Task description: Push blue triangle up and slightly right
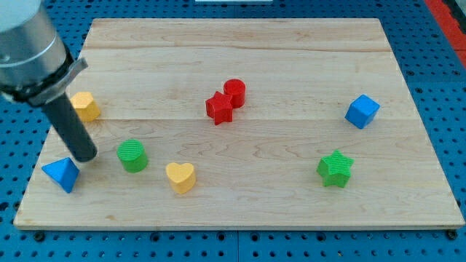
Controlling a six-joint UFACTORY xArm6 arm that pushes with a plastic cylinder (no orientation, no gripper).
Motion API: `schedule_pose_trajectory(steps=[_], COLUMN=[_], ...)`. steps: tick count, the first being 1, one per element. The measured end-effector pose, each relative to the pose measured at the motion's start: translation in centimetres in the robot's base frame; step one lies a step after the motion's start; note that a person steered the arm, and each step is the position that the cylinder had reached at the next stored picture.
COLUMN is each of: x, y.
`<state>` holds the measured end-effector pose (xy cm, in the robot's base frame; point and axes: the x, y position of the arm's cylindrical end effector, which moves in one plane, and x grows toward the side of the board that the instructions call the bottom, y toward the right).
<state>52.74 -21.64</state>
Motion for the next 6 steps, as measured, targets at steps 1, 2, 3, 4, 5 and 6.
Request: schedule_pose_trajectory(steps=[1, 2, 3, 4, 5, 6], x=[3.4, 4.1, 6.1, 5.1, 3.0, -0.4], y=[0.0, 0.8, -4.4, -7.1, -6.9, -6.5])
